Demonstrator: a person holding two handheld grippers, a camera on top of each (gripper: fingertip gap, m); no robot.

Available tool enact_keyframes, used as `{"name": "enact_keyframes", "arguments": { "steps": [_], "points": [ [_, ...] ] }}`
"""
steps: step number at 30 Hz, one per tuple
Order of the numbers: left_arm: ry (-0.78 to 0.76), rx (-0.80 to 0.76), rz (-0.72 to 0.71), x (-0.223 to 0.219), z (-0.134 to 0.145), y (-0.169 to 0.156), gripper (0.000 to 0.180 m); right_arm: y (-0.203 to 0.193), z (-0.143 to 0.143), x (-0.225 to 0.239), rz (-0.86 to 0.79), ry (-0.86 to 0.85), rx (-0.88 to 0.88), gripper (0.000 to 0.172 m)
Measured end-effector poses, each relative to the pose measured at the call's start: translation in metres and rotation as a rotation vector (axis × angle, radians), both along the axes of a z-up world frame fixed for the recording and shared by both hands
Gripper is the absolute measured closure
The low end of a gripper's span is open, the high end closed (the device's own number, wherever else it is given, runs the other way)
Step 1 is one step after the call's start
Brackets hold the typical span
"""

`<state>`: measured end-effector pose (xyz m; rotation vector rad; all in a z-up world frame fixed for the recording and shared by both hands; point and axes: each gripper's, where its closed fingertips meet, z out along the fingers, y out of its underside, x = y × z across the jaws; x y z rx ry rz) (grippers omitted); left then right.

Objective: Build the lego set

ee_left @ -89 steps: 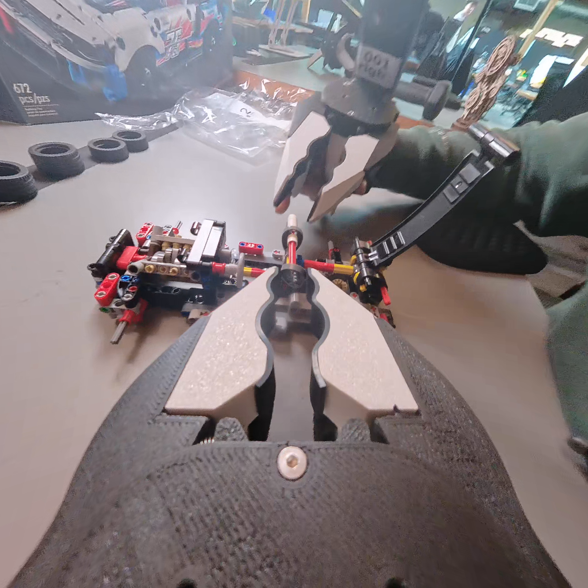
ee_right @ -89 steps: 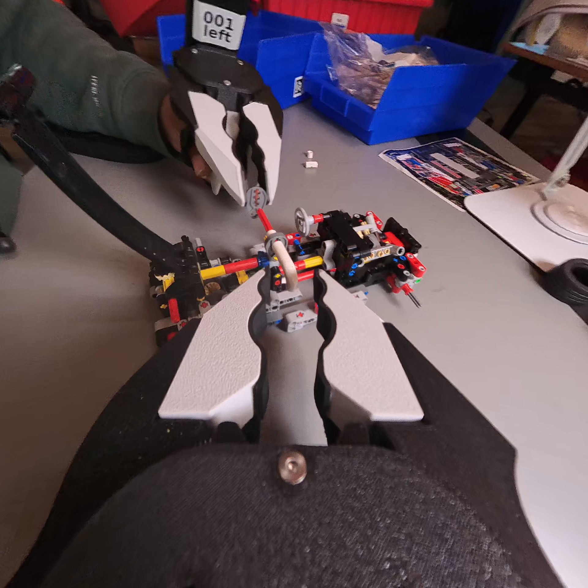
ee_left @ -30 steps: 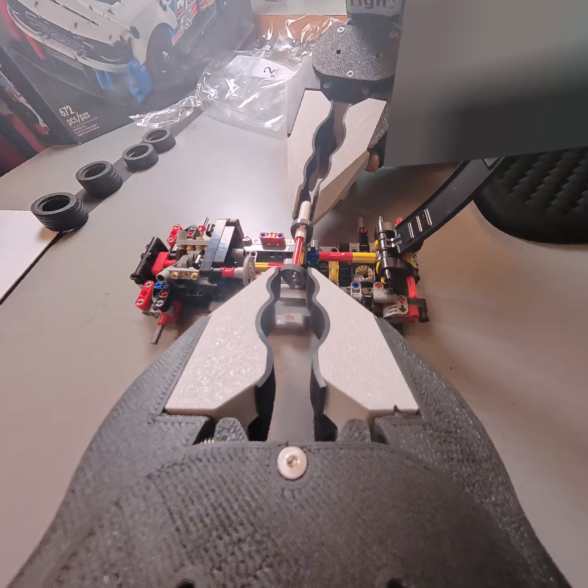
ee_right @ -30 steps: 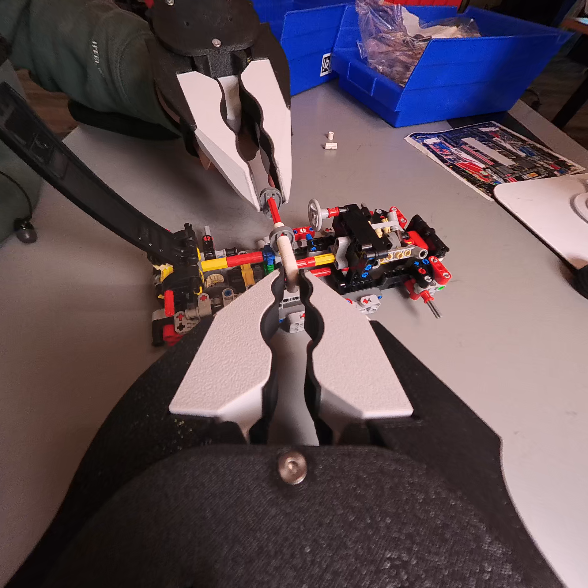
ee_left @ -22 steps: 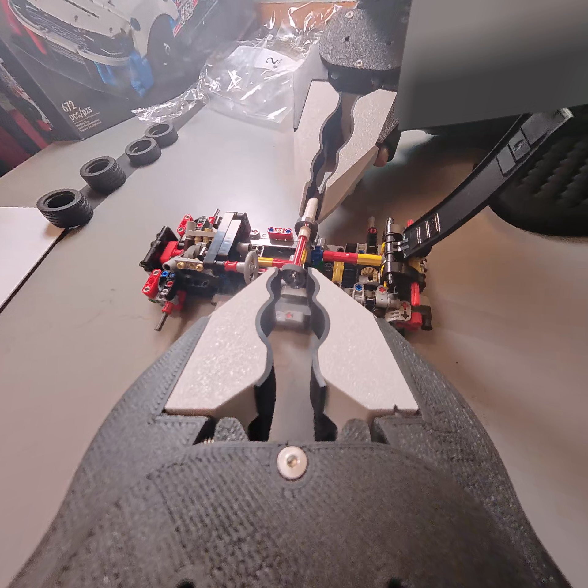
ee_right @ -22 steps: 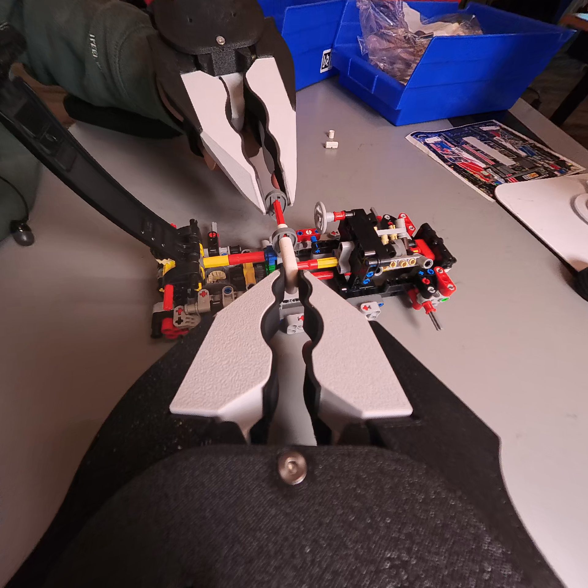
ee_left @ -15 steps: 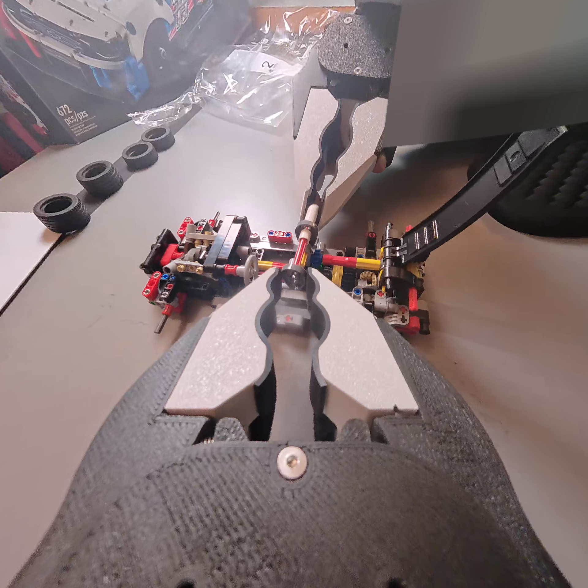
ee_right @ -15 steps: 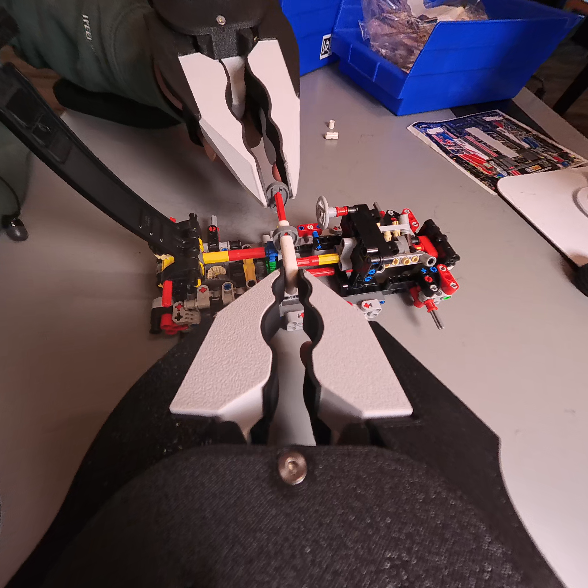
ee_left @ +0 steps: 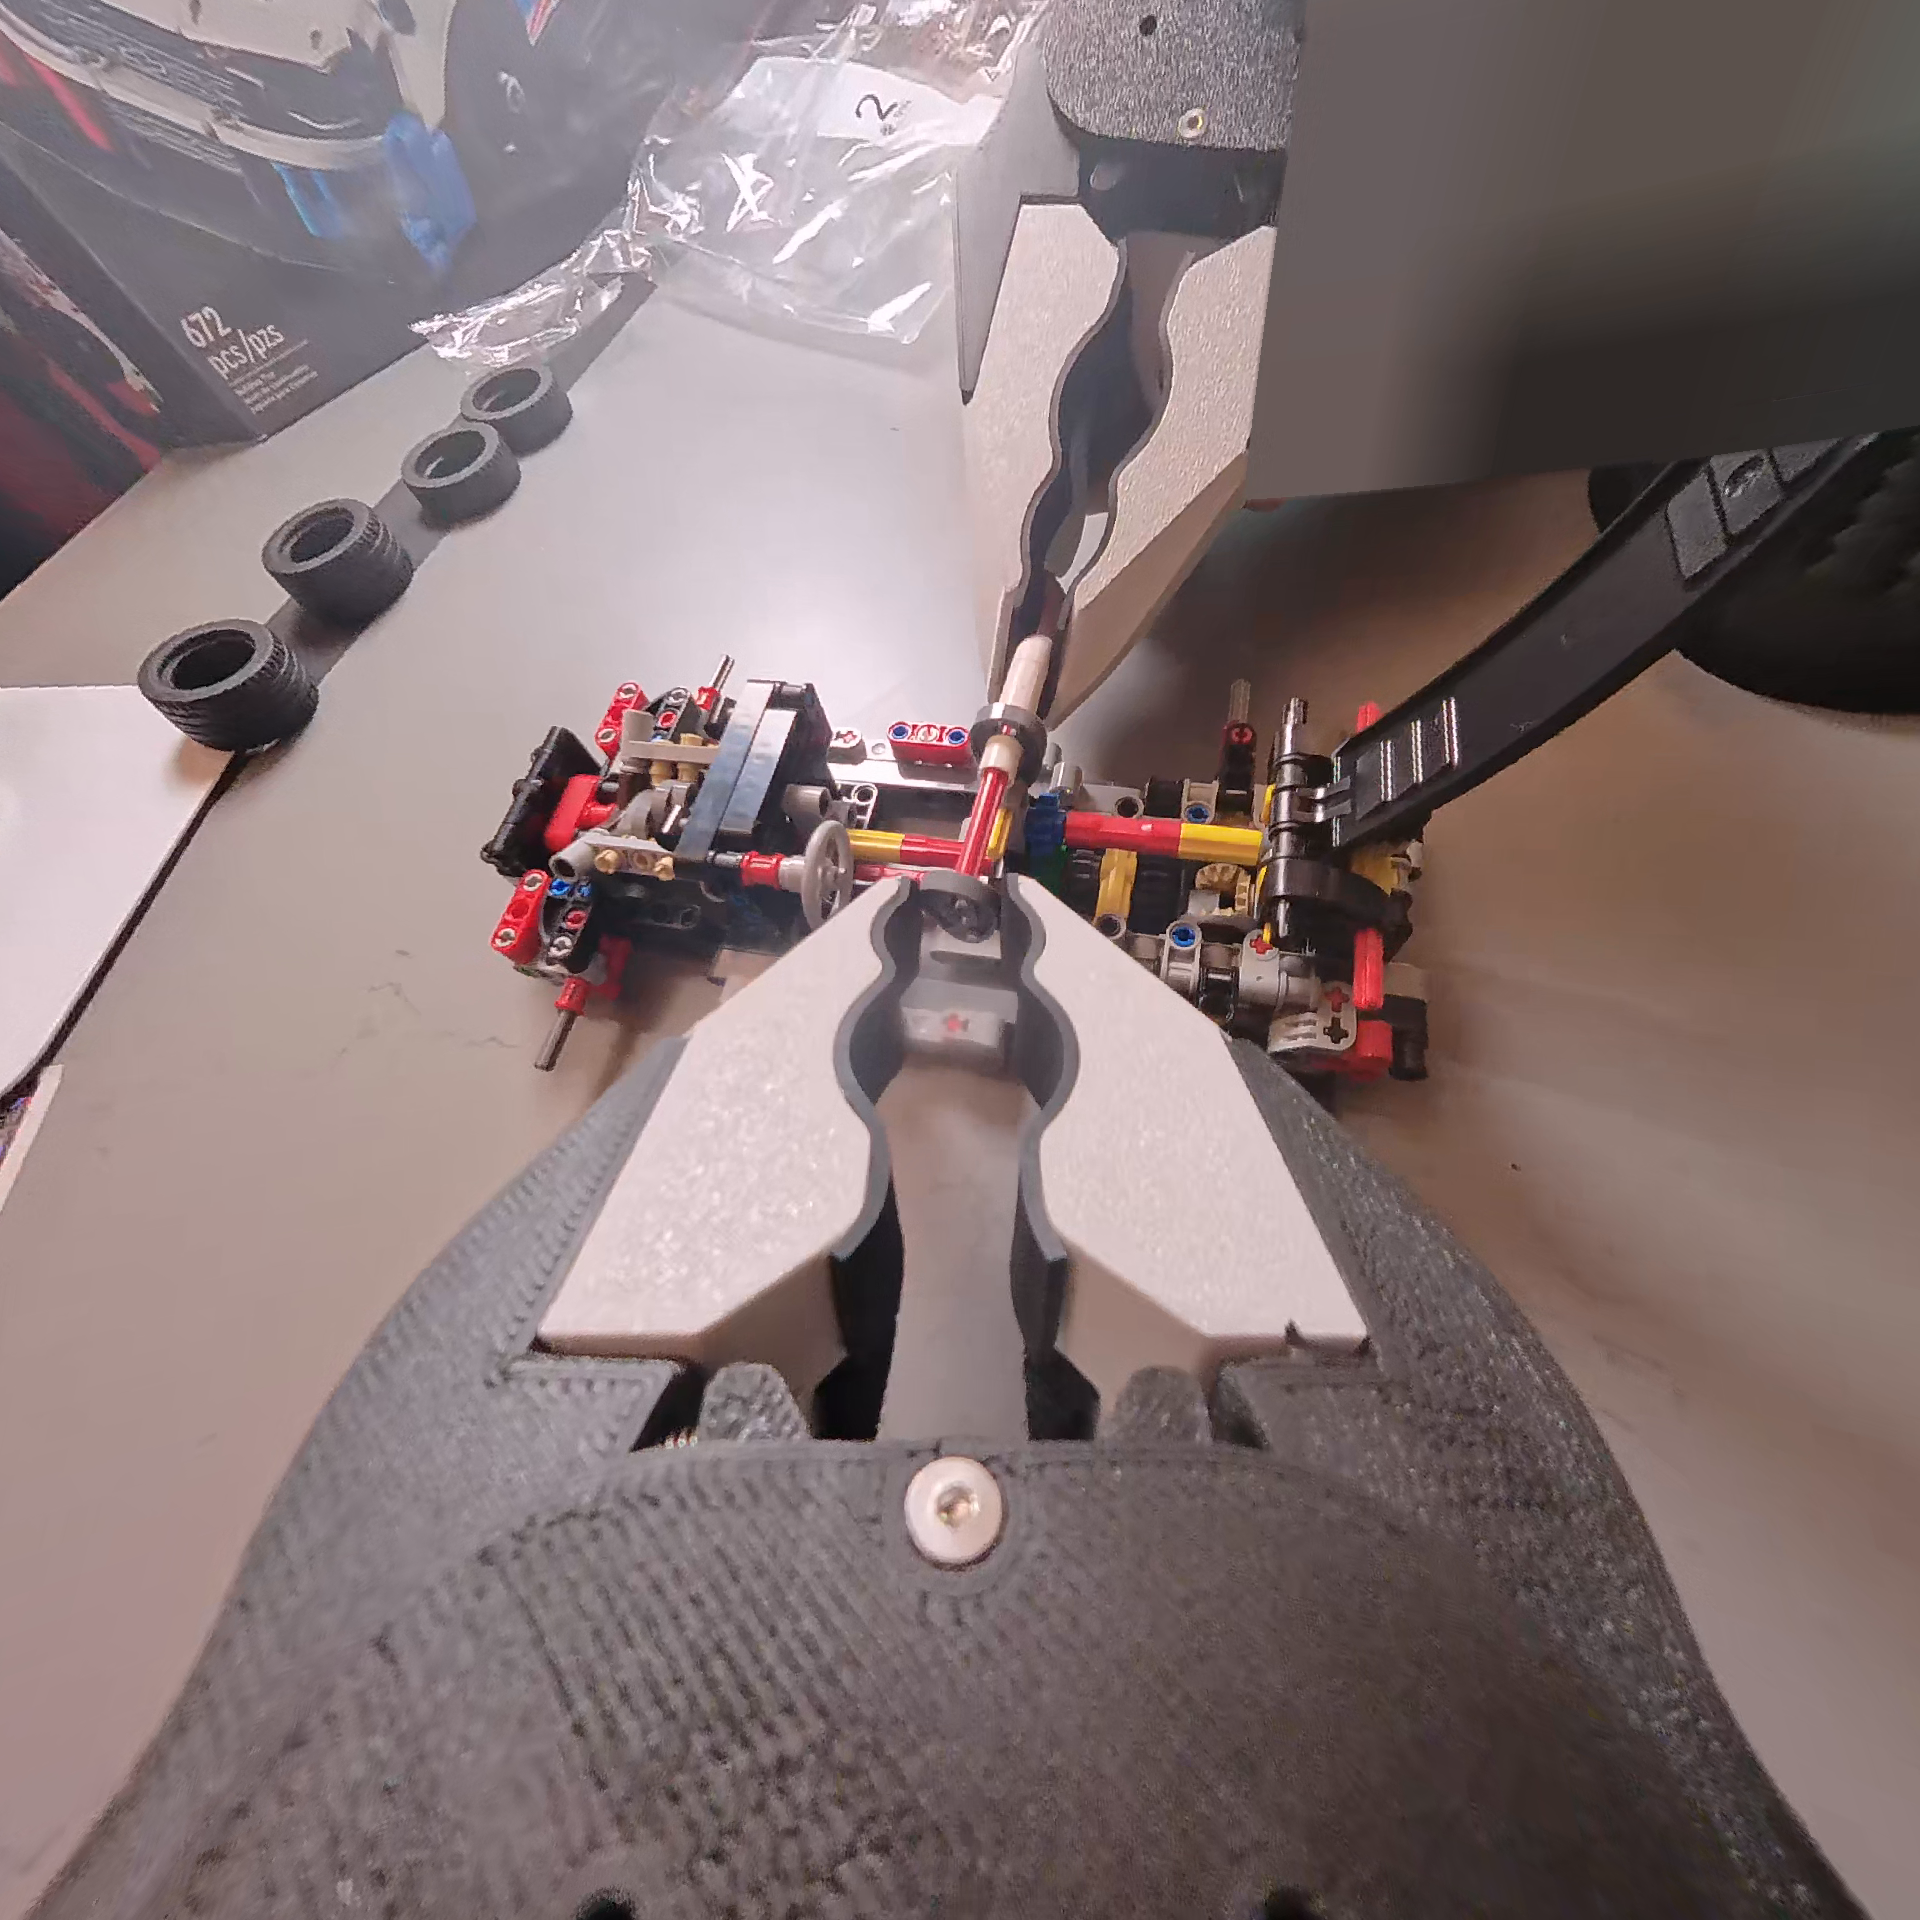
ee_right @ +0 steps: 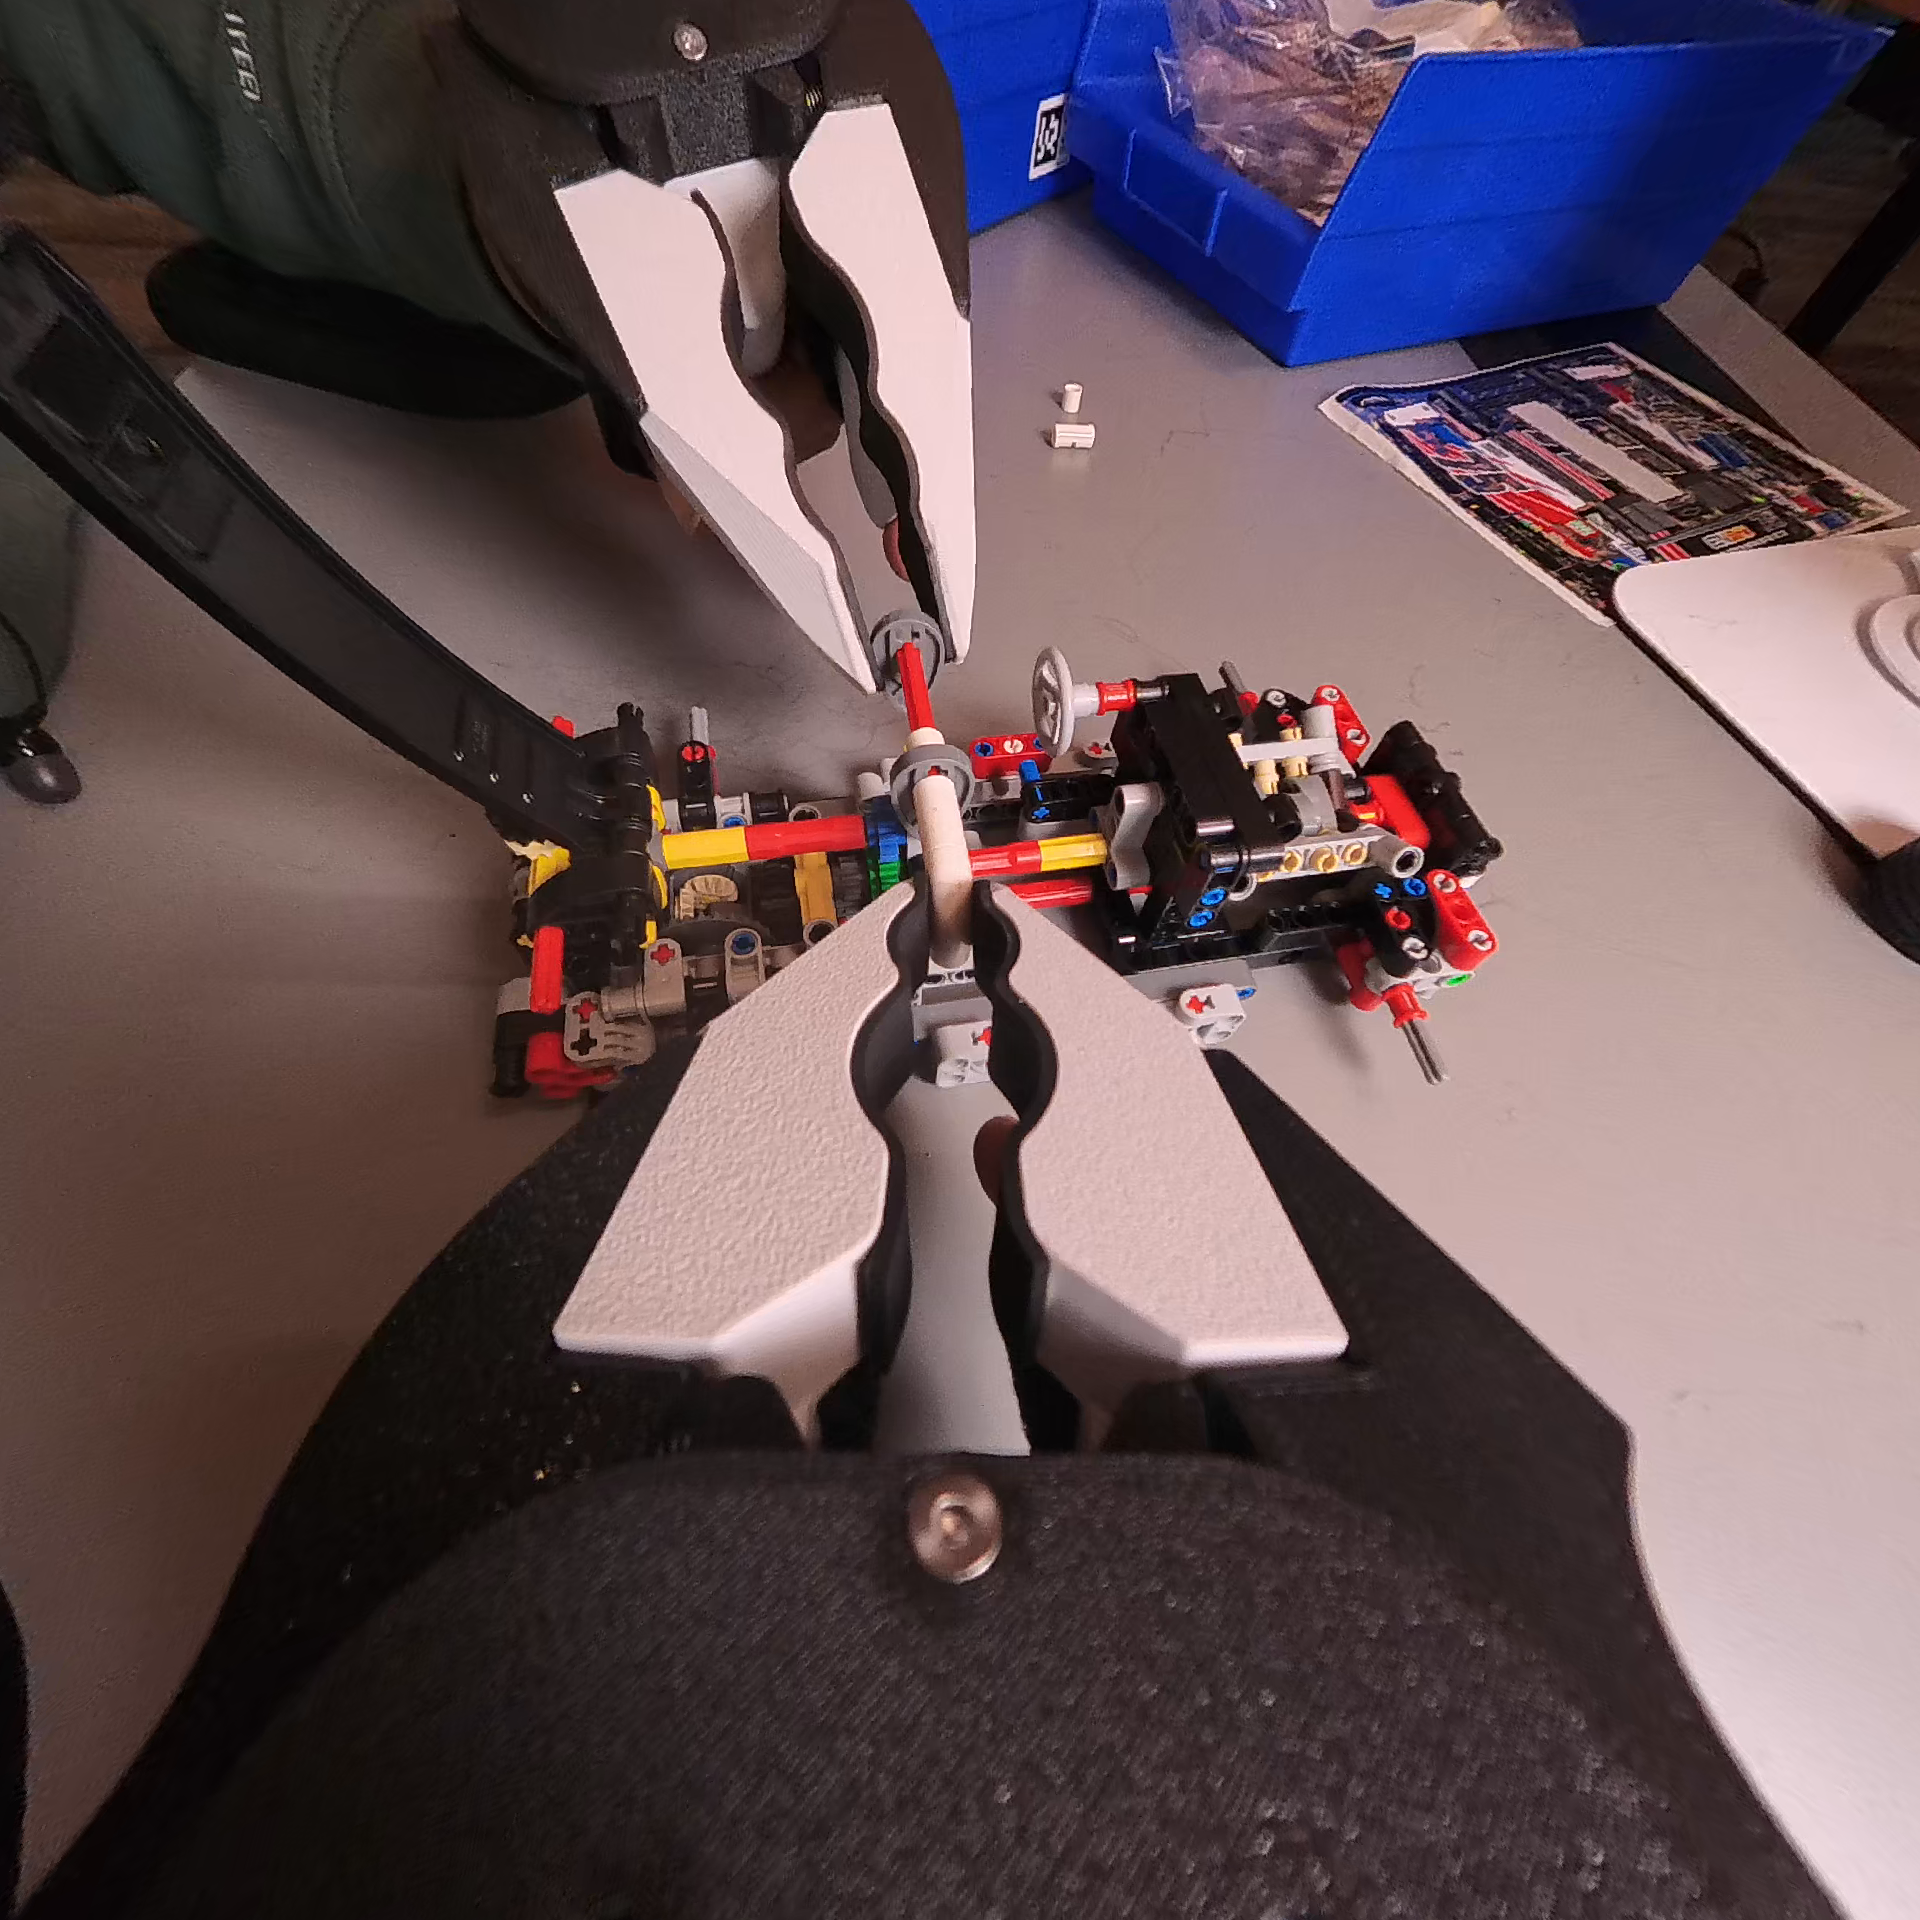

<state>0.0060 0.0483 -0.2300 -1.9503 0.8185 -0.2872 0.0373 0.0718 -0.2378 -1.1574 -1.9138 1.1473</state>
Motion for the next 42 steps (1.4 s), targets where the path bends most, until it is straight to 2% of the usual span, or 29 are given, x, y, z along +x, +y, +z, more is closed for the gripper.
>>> {"name": "enact_keyframes", "arguments": {
  "steps": [13,26,29,35,39,42],
  "points": [
    [0.086,0.023,0.089,-0.003,0.001,0.006,0.168,0.000,-0.001,0.000,-0.016,-0.011,0.005,0.167],
    [-0.054,0.034,-0.135,0.007,0.003,-0.005,0.167,0.000,-0.001,0.001,0.012,-0.002,-0.027,0.166],
    [-0.054,0.027,-0.101,0.005,0.002,-0.002,0.167,0.001,-0.002,0.001,0.002,-0.004,-0.018,0.166],
    [0.009,0.046,0.060,-0.003,0.002,0.005,0.168,-0.004,0.000,0.000,-0.012,-0.021,-0.013,0.167],
    [0.012,0.062,0.099,-0.011,0.004,0.004,0.168,0.002,0.019,-0.001,-0.052,0.027,-0.070,0.154],
    [-0.046,0.068,0.107,-0.017,0.015,0.001,0.167,-0.004,0.038,-0.008,-0.085,0.085,-0.060,0.149]
  ]
}}
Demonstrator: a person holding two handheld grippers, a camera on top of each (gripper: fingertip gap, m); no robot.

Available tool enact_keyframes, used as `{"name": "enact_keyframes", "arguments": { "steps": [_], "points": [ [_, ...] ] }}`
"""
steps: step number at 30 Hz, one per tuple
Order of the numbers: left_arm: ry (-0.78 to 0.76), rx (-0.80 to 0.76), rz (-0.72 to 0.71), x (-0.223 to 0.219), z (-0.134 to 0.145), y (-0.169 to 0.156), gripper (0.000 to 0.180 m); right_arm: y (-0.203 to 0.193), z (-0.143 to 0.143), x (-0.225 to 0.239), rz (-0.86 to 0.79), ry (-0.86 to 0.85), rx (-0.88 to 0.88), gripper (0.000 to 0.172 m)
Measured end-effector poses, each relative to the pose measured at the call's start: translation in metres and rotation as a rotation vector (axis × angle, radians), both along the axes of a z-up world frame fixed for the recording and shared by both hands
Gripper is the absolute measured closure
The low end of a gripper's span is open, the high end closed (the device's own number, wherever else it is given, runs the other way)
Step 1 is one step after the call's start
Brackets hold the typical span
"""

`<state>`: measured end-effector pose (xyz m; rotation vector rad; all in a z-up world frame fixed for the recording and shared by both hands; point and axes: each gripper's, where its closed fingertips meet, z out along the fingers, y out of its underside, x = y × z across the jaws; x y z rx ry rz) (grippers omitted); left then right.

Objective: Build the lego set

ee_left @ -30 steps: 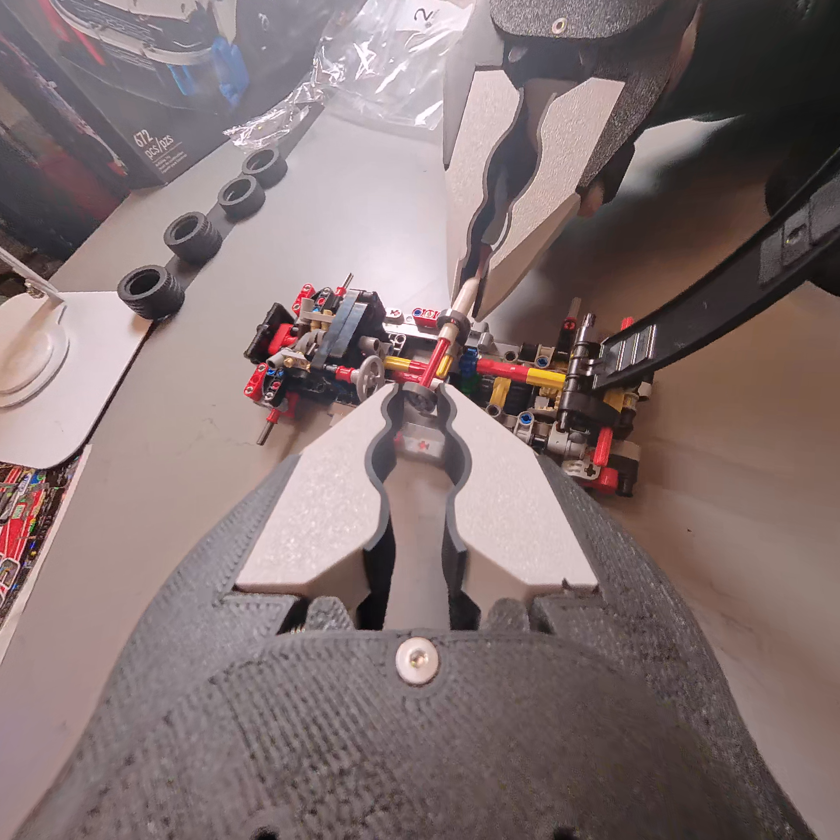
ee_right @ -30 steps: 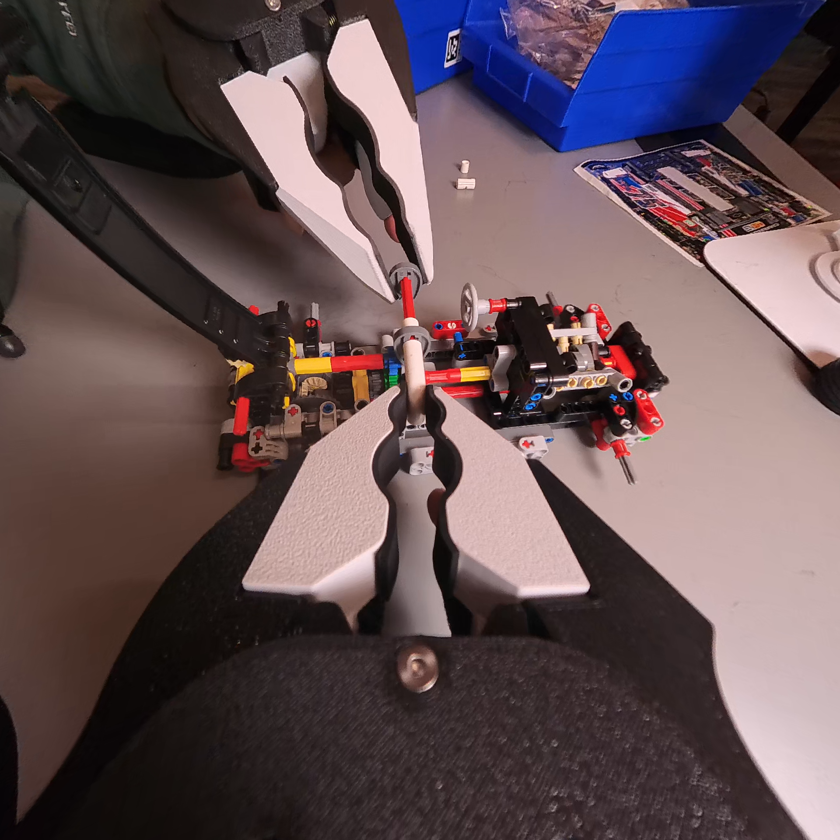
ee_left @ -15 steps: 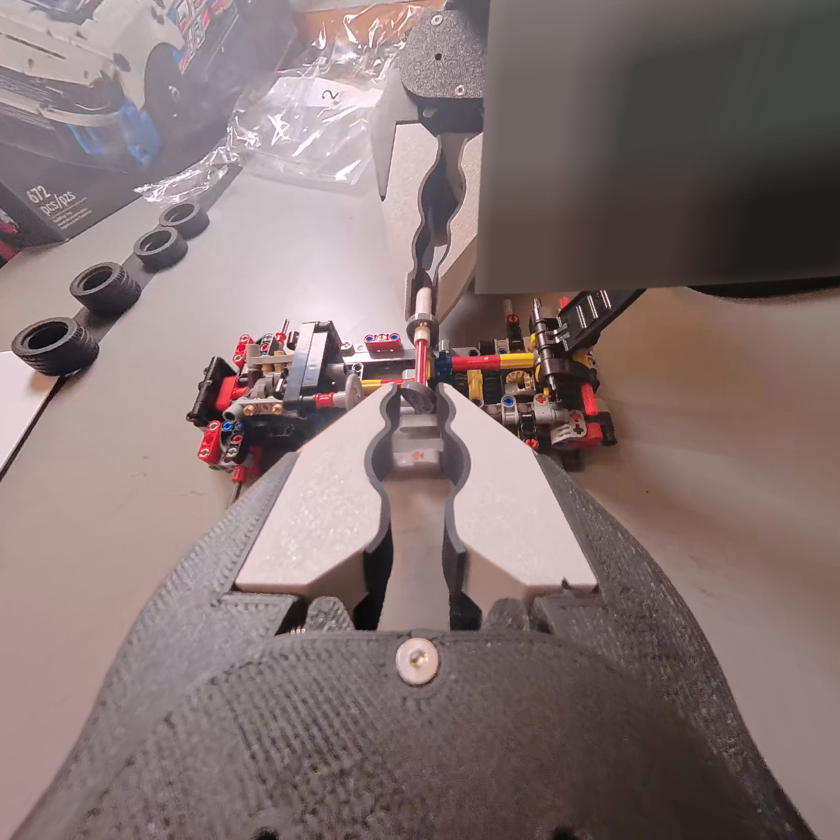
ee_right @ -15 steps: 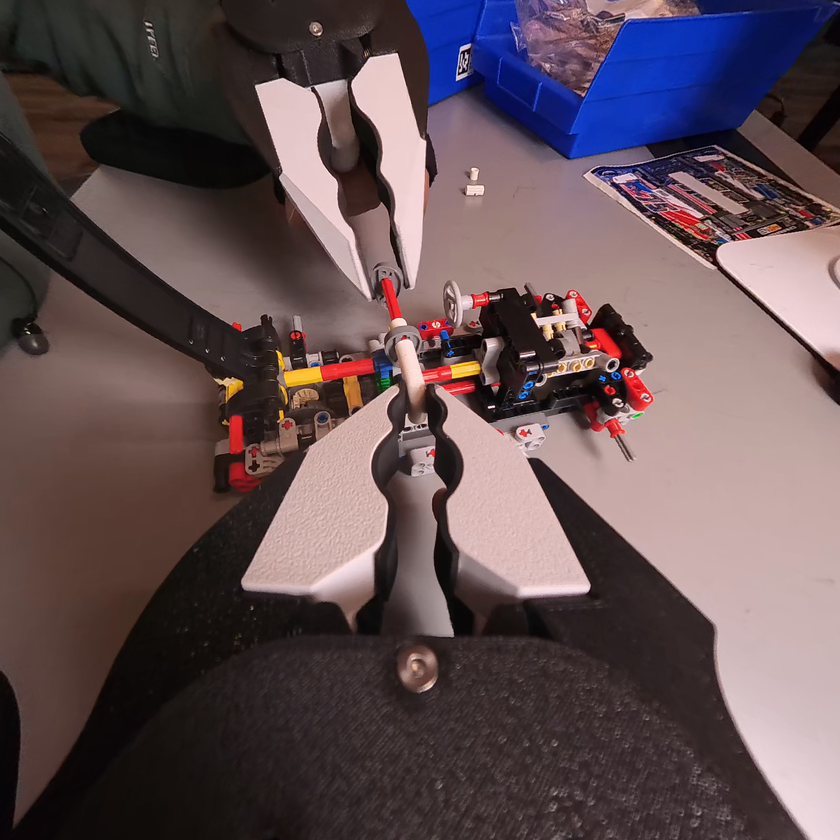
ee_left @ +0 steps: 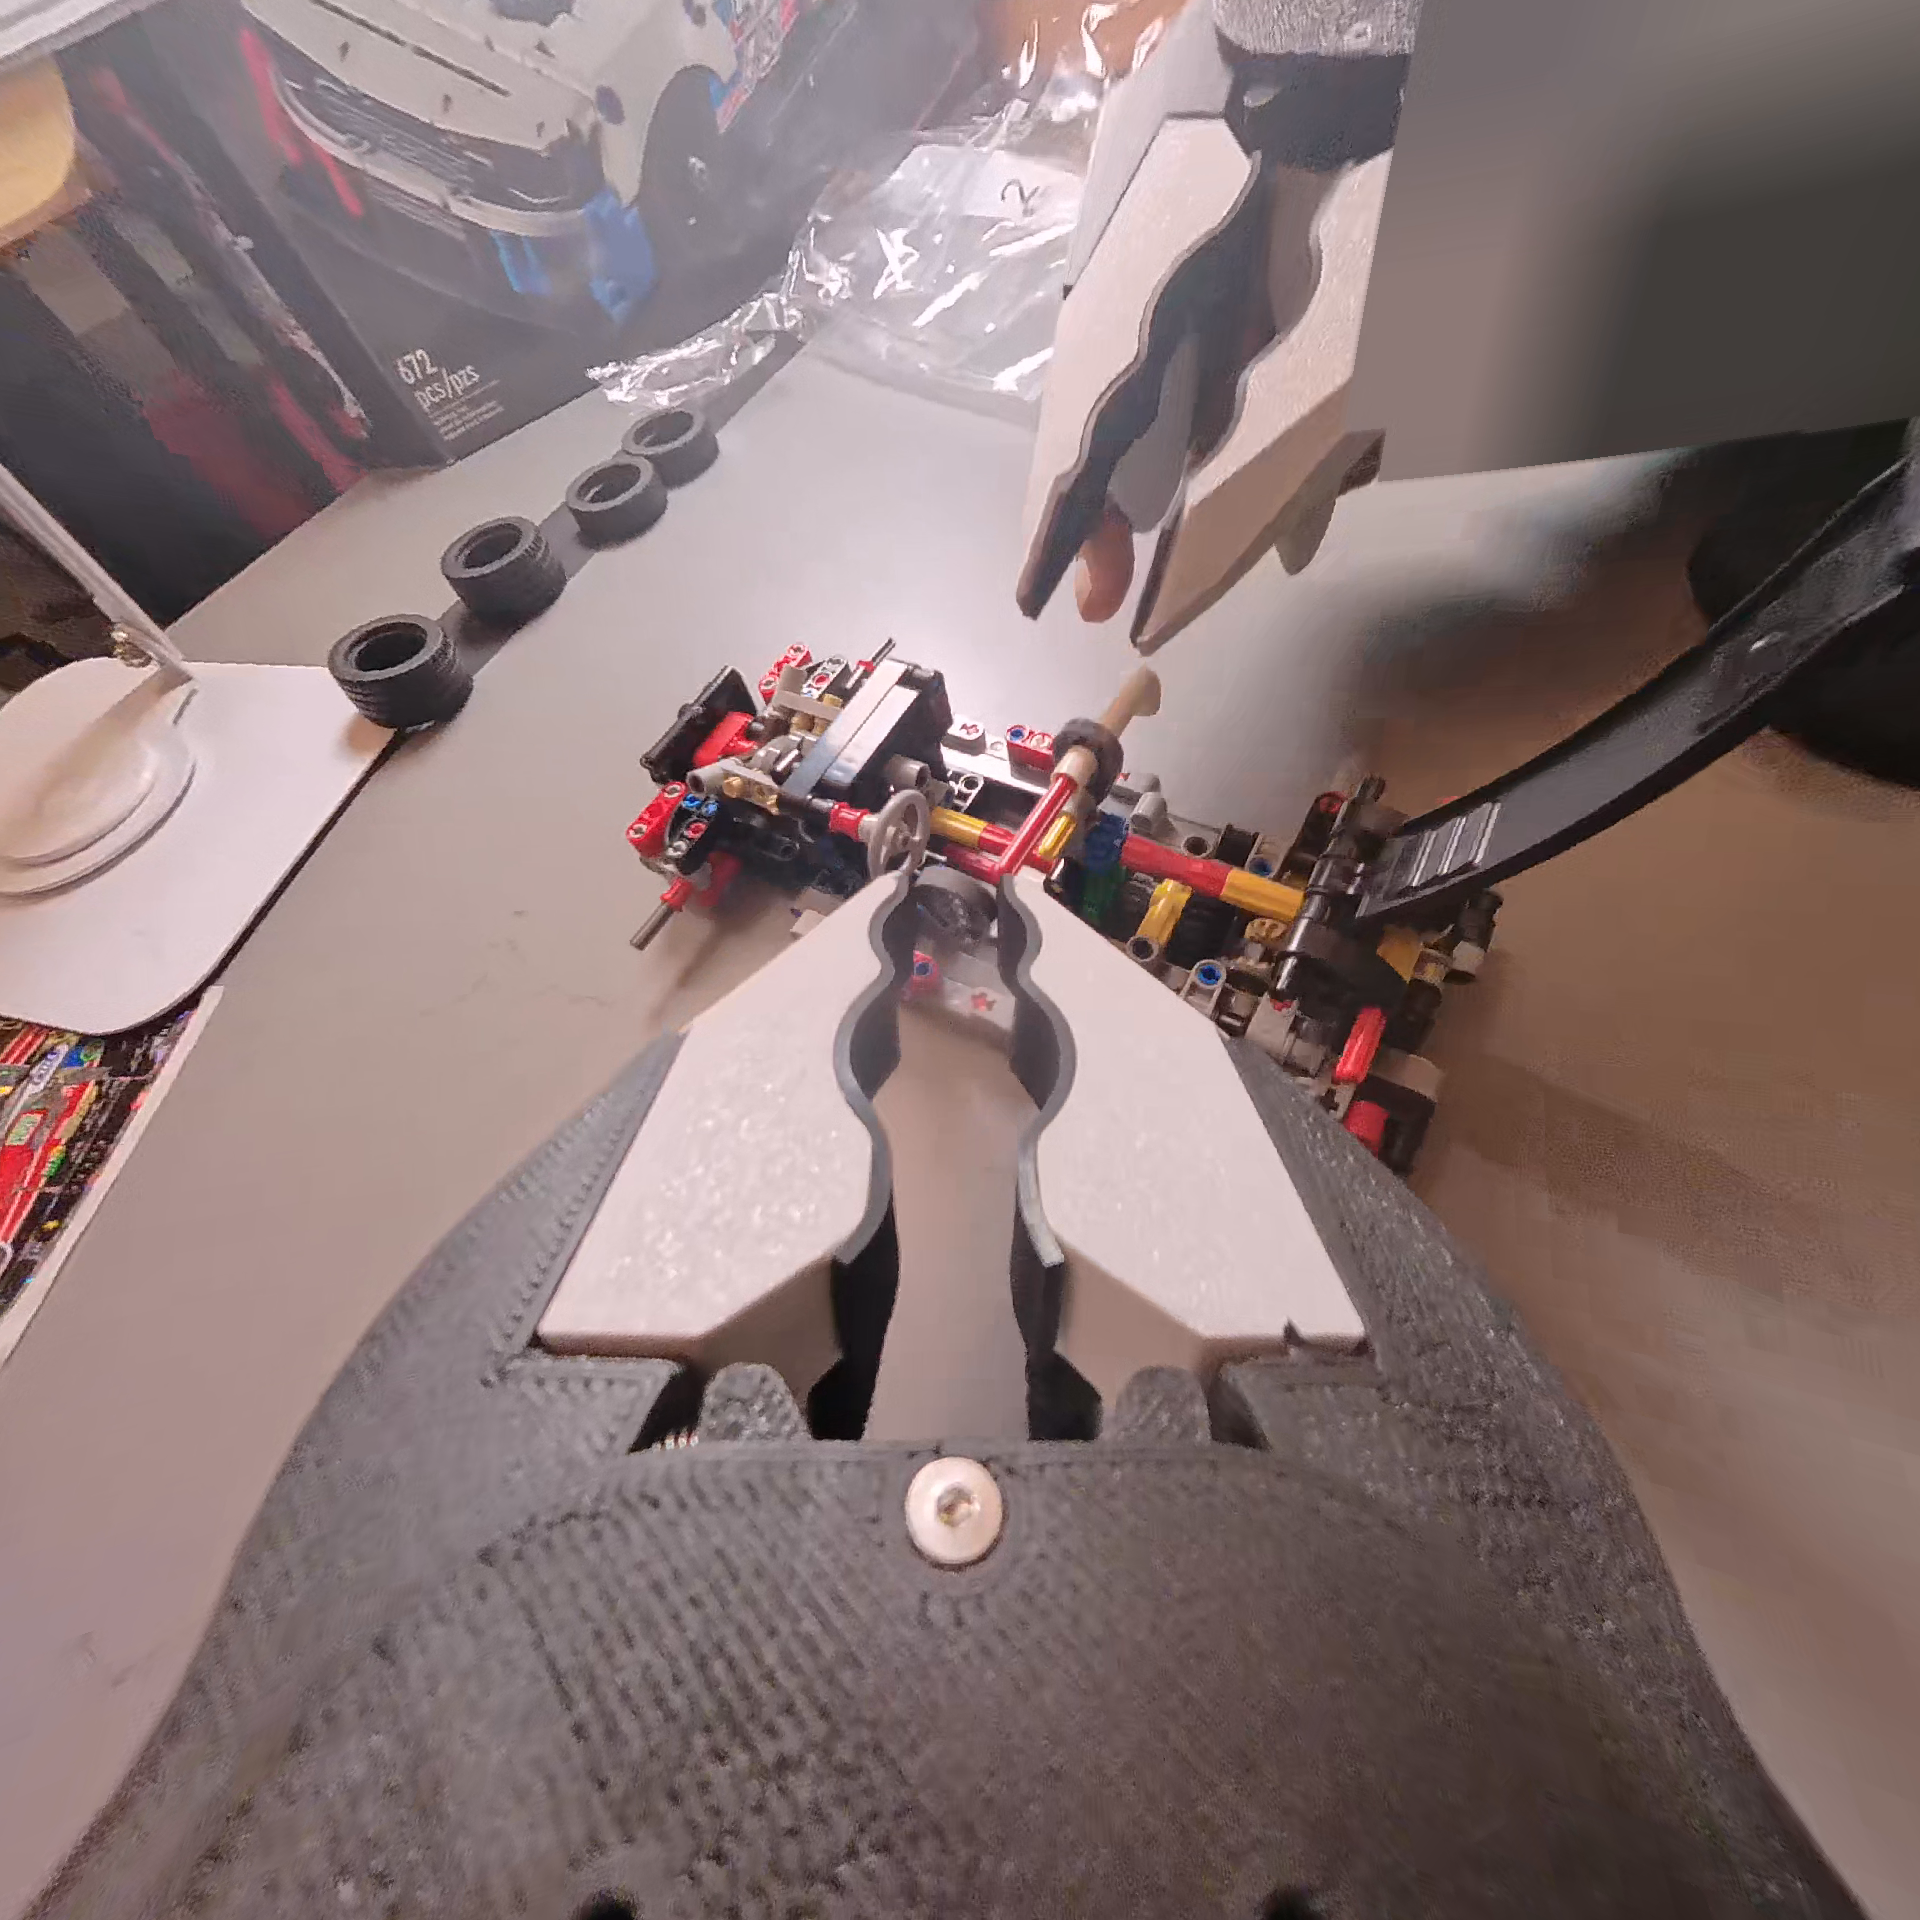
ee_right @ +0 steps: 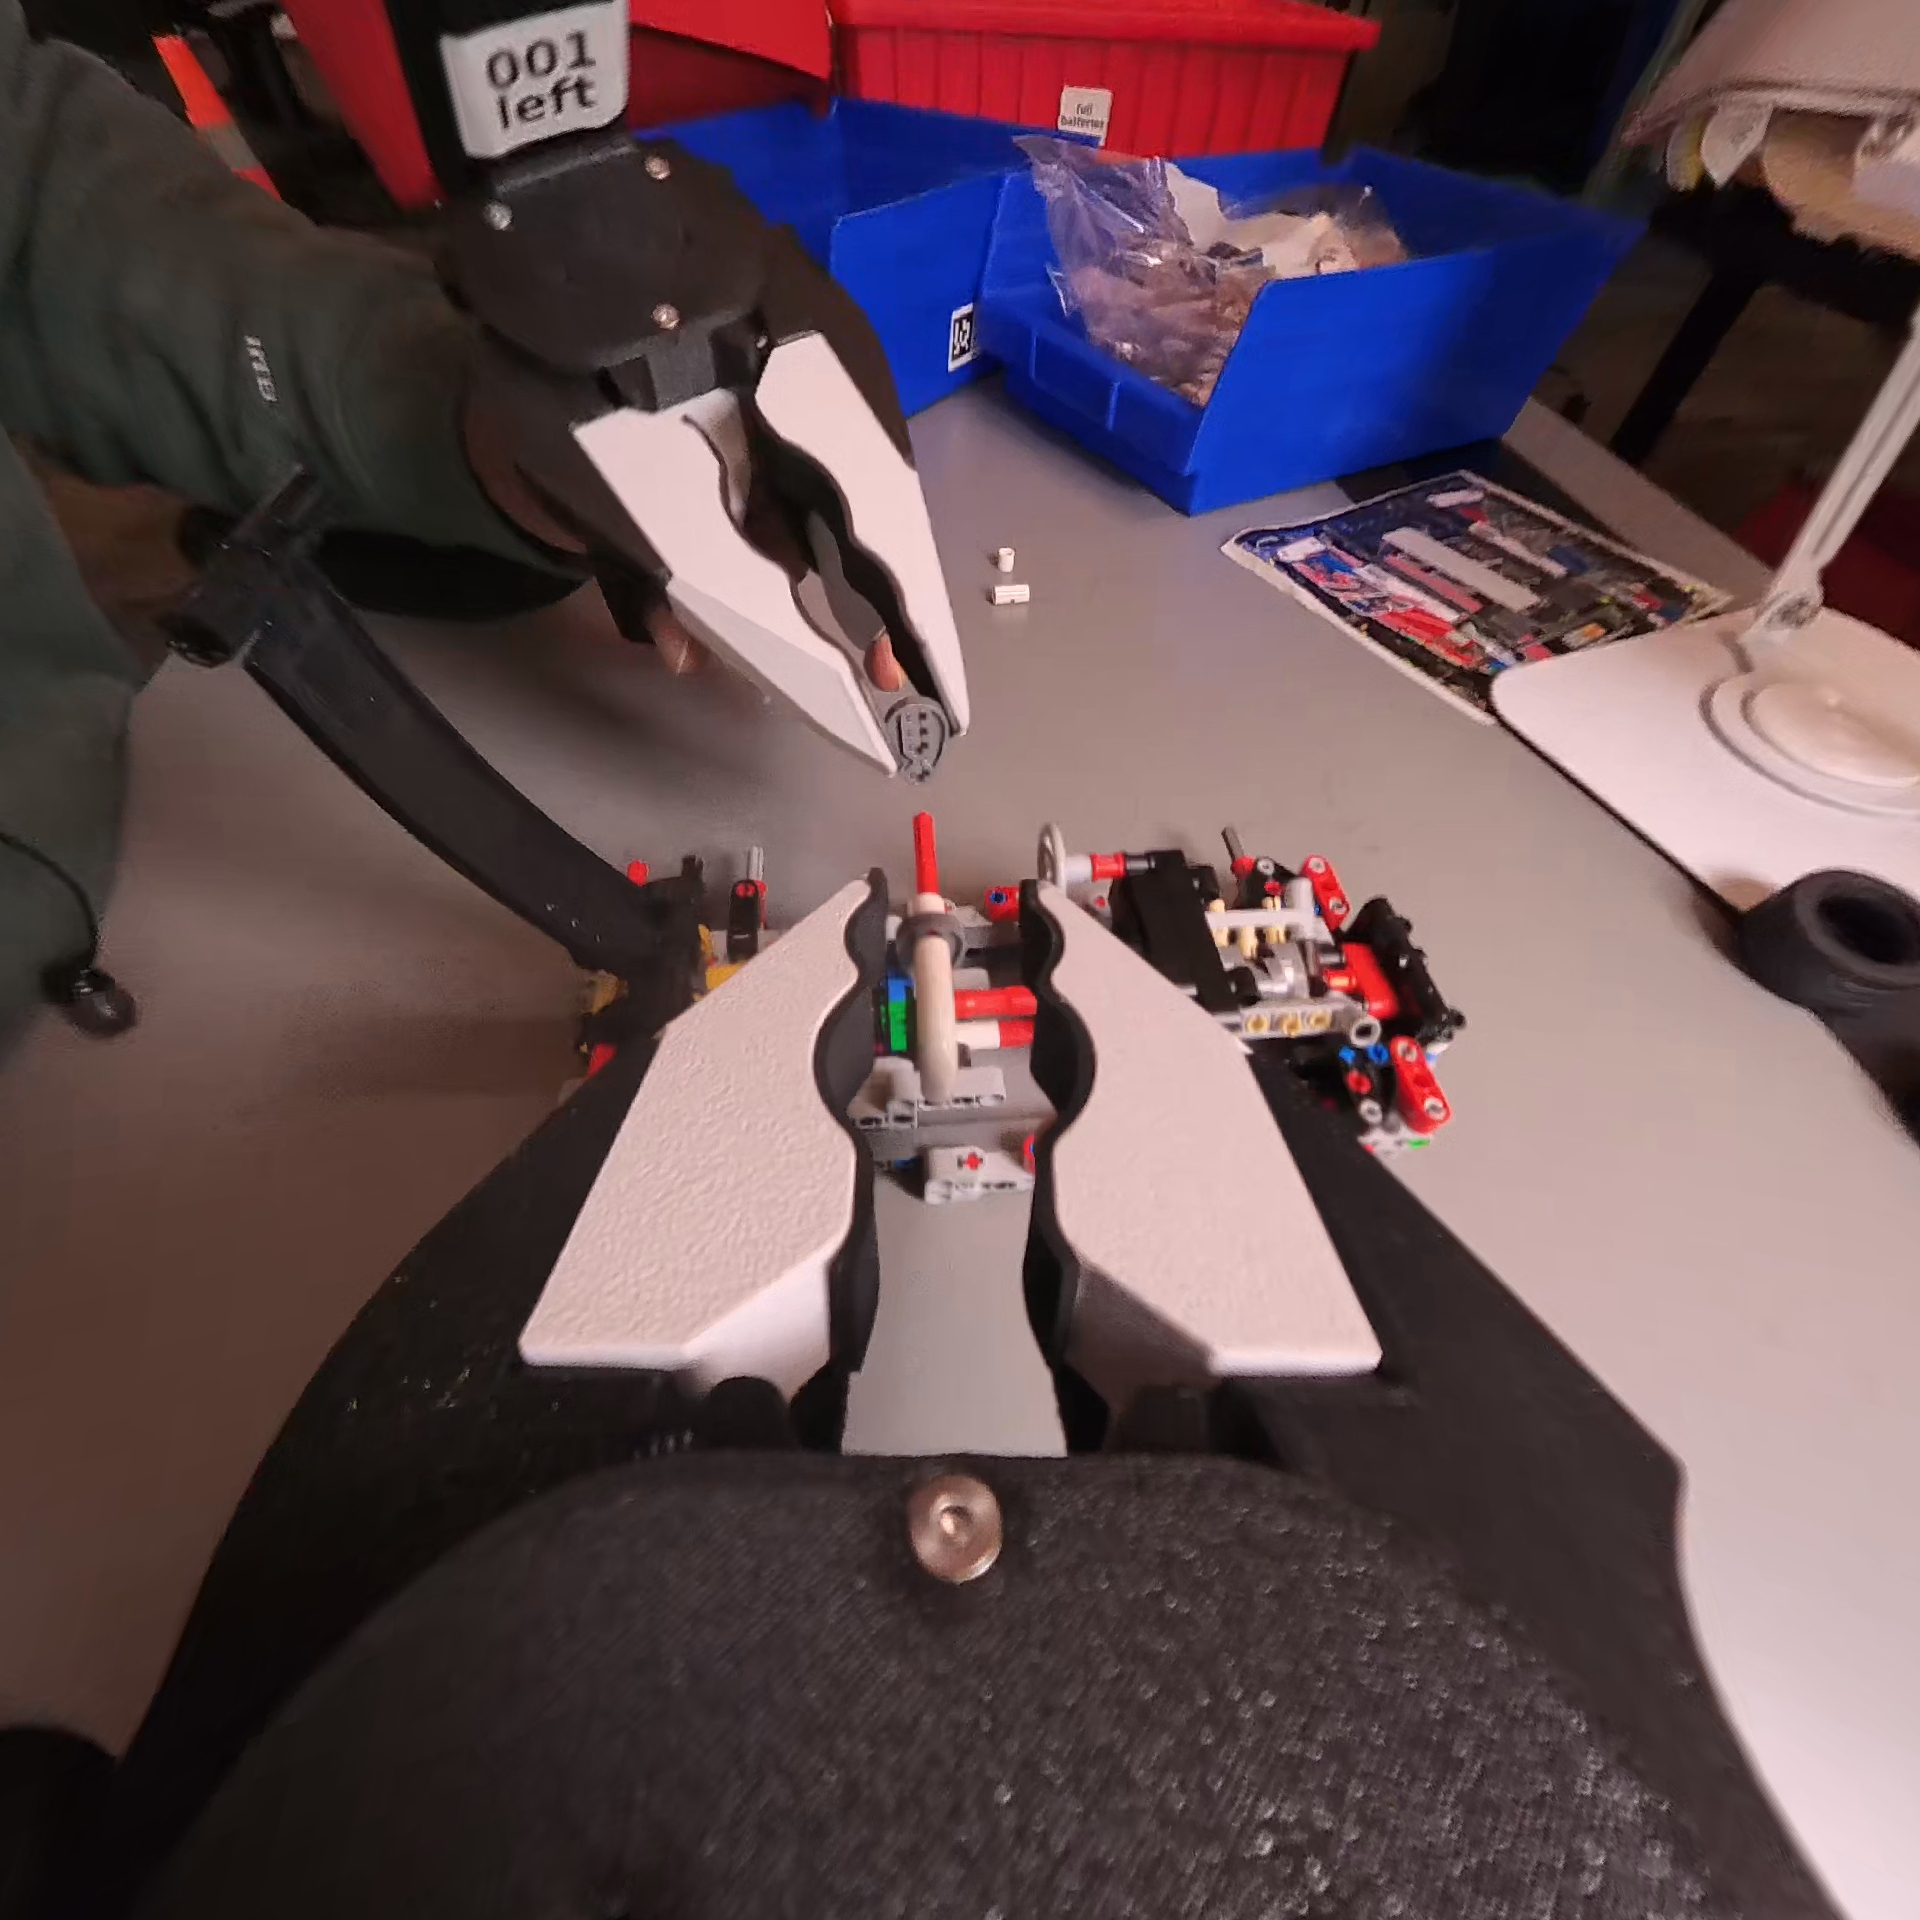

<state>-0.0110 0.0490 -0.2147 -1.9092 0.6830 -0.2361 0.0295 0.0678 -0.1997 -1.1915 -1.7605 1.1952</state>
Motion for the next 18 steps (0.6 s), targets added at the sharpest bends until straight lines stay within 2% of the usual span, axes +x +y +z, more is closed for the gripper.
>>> {"name": "enact_keyframes", "arguments": {
  "steps": [4,8,11,14,18],
  "points": [
    [-0.280,-0.032,-0.066,0.007,0.031,-0.009,0.168,-0.024,0.010,-0.017,0.002,0.062,0.178,0.144],
    [-0.508,-0.067,-0.109,0.015,0.057,-0.015,0.167,-0.036,0.038,-0.027,-0.031,0.250,0.379,0.146],
    [-0.669,-0.137,-0.164,0.026,0.069,-0.019,0.168,-0.049,0.048,-0.027,0.021,0.335,0.529,0.138],
    [-0.688,-0.214,-0.216,0.036,0.070,-0.023,0.168,-0.059,0.054,-0.025,0.077,0.378,0.569,0.138],
    [-0.649,-0.322,-0.281,0.046,0.067,-0.030,0.168,-0.060,0.049,-0.019,0.158,0.342,0.641,0.142]
  ]
}}
